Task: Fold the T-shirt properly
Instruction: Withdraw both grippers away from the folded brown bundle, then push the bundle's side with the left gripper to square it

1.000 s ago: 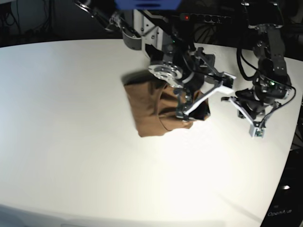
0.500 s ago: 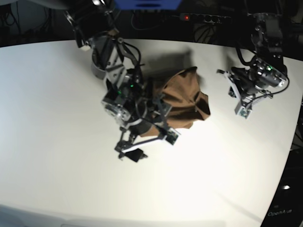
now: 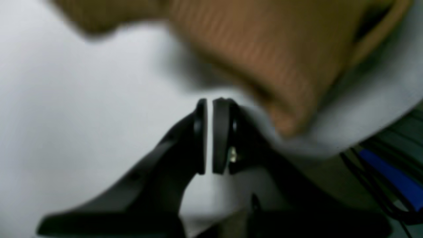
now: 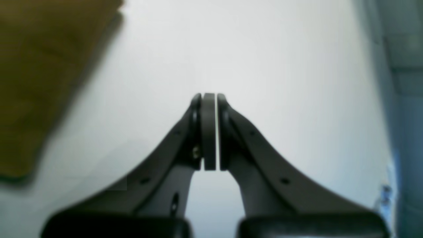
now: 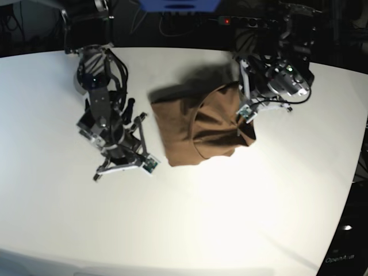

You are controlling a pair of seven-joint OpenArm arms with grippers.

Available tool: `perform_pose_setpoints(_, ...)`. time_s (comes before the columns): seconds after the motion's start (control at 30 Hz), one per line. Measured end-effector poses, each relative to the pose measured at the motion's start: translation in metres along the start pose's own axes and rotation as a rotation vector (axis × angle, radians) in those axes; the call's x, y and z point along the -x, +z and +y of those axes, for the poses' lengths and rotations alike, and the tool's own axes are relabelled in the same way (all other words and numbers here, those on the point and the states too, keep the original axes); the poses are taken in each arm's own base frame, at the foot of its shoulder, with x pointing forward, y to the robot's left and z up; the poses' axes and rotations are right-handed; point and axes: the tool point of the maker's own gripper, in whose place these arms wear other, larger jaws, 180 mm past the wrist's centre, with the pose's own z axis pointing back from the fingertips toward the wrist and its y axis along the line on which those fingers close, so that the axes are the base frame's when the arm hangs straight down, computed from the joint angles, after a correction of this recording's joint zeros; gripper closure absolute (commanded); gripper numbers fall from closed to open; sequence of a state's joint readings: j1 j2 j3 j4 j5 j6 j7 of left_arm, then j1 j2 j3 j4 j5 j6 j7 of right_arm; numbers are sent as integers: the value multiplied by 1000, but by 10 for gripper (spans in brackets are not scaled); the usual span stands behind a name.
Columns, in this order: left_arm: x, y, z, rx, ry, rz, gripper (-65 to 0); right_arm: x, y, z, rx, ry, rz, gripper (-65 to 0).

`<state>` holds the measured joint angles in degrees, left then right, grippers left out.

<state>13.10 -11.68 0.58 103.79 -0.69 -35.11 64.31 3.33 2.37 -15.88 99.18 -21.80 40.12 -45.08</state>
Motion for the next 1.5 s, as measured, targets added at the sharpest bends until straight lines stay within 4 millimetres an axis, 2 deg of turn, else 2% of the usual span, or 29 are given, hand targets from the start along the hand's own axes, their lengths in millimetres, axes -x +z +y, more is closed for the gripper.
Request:
perform_pose_setpoints(0.1,-8,-2,2,-36,-28,16,-37,16,-12,36,-94,-9,9,-3)
perform_pose_setpoints(0.17,-19,-5,-5,-30,-41,-1,-37,24,-16,50,-131,-15,19,-3)
perform_pose_setpoints(0.3,-24,-22,-13,-2,-40,22,-37,18,-21,62,-160,-36,-5,-3)
perform_pose_setpoints(0.43,-43,-37,-2,11,-10,-13,-37,28,-24,82,-206,-46,21,-3)
perform_pose_setpoints(0.6,-57,-44,8,11,0,-54,-37,26,-22,97,-225,-78,-17,-3)
perform_pose_setpoints(0.77,-79,-54,29,5,11,-74,-37,27,-16,113,-247,-103,-36,-3)
perform_pose_setpoints(0.87,-97,-57,38,-9,23,-94,-37,19,-12,129,-265,-113,-52,-3)
perform_pose_setpoints(0.93,-104,-56,47,-14,49,-104,-37,8,-7,147,-307,-108,-87,-3)
perform_pose_setpoints(1.0,-110,-50,68,-51,82,-117,-37,-2,-2,167,-352,-89,-118,-3)
perform_pose_setpoints(1.13,-135,-17,122,-163,153,-220,-37,-18,9,195,-424,-48,-158,-3)
perform_pose_setpoints(1.23,-137,17,149,-249,169,-287,-37,-15,13,190,-411,-19,-132,-3)
perform_pose_setpoints(1.3,-135,39,165,-321,174,-316,-37,-5,17,178,-381,20,-111,-3)
perform_pose_setpoints(1.37,-129,52,172,-364,175,-307,-37,11,18,162,-334,69,-69,-3)
perform_pose_setpoints(1.43,-112,47,165,-353,177,-226,-37,23,20,144,-292,108,-31,-3)
perform_pose_setpoints(1.5,-91,32,149,-309,140,-130,-37,29,20,123,-249,142,-3,-3)
